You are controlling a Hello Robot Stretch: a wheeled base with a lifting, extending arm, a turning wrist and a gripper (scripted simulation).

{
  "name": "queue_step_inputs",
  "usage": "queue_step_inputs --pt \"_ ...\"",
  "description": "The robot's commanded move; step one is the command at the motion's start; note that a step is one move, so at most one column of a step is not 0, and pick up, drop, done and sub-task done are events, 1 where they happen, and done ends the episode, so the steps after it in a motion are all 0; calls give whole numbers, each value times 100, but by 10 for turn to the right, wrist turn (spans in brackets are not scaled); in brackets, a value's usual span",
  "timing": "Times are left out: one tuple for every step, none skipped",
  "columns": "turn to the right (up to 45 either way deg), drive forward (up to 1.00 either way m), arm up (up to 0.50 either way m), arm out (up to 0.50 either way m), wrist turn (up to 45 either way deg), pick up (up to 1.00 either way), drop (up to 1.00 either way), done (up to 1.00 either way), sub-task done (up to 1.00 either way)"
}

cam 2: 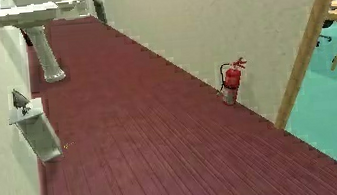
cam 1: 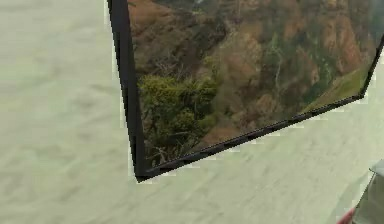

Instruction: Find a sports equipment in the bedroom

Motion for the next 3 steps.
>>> queue_step_inputs --pt "450 0 0 0 0 0 0 0 0" --pt "450 0 0 0 0 0 0 0 0" --pt "390 0 0 0 0 0 0 0 0"
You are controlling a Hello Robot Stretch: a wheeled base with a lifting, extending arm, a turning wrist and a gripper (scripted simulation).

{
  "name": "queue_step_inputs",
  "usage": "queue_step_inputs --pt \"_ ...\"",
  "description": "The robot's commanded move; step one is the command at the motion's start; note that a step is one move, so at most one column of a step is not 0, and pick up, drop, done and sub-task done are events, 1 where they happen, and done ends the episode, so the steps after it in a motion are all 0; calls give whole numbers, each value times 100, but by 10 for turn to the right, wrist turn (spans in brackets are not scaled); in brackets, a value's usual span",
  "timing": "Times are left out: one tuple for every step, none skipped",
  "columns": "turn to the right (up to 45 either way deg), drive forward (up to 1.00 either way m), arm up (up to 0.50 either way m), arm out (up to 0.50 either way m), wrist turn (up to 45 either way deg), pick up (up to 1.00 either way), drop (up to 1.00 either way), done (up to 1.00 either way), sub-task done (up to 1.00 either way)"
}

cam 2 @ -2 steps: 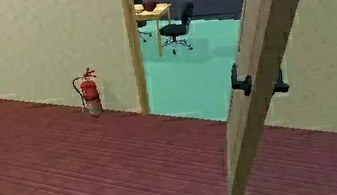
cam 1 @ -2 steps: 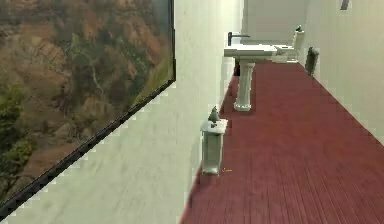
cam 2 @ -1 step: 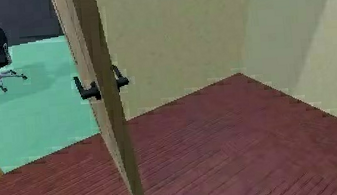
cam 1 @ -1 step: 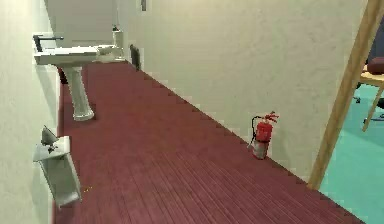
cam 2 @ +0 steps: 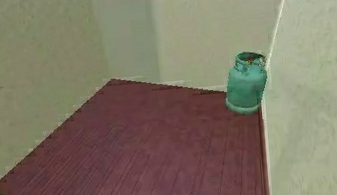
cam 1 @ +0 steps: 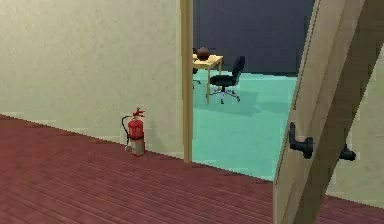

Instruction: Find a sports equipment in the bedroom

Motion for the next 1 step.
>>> queue_step_inputs --pt "0 70 0 0 0 0 0 0 0"
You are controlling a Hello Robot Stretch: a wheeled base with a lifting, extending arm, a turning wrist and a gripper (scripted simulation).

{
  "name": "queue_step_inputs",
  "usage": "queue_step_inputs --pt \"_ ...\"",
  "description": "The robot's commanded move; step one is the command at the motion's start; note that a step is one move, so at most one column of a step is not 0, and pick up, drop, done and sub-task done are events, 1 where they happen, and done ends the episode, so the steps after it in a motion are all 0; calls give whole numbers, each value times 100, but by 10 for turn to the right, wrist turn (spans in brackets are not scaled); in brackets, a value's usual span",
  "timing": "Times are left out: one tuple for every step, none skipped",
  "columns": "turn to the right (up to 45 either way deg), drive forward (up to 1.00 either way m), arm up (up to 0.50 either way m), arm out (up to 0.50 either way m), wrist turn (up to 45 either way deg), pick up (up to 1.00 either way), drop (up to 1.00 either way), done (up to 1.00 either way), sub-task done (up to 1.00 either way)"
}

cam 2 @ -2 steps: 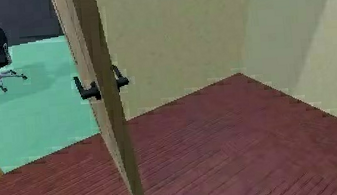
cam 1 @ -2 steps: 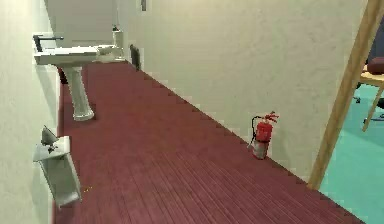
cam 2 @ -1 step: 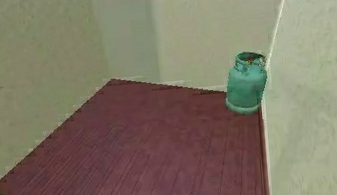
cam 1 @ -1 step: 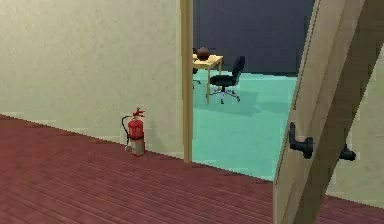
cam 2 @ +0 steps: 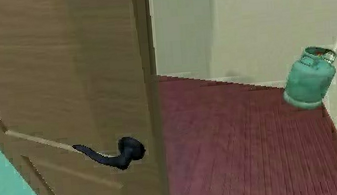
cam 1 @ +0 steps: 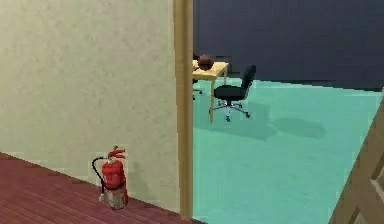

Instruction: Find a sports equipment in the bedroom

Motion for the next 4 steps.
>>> queue_step_inputs --pt "150 0 0 0 0 0 0 0 0" --pt "0 100 0 0 0 0 0 0 0" --pt "0 100 0 0 0 0 0 0 0" --pt "-60 0 0 0 0 0 0 0 0"
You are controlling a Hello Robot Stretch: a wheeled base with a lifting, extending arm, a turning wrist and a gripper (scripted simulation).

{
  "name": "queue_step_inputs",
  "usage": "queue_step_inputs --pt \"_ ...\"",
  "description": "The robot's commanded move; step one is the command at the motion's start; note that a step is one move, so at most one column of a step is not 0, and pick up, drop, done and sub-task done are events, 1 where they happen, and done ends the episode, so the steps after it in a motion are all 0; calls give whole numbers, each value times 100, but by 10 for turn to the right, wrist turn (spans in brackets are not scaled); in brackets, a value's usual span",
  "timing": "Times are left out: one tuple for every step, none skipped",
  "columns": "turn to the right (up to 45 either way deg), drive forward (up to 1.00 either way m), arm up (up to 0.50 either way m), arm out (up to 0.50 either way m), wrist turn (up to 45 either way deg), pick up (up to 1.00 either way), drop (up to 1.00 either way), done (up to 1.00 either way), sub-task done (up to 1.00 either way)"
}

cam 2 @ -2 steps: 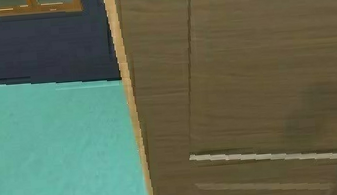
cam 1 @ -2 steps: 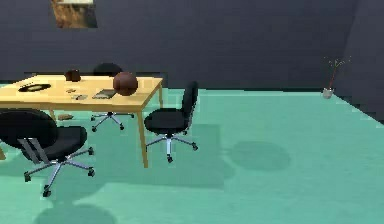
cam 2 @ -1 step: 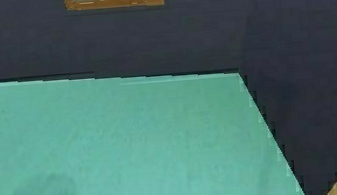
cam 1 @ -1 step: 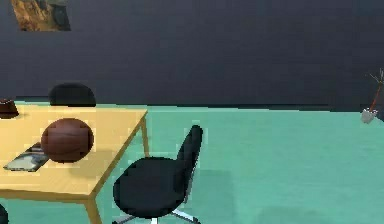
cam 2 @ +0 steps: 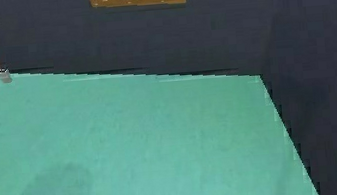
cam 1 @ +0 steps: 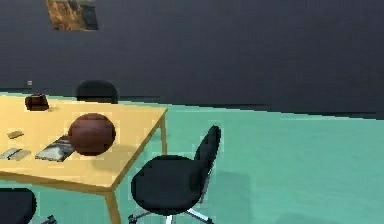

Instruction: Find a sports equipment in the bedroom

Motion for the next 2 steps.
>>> queue_step_inputs --pt "0 20 0 0 0 0 0 0 0" --pt "-330 0 0 0 0 0 0 0 0"
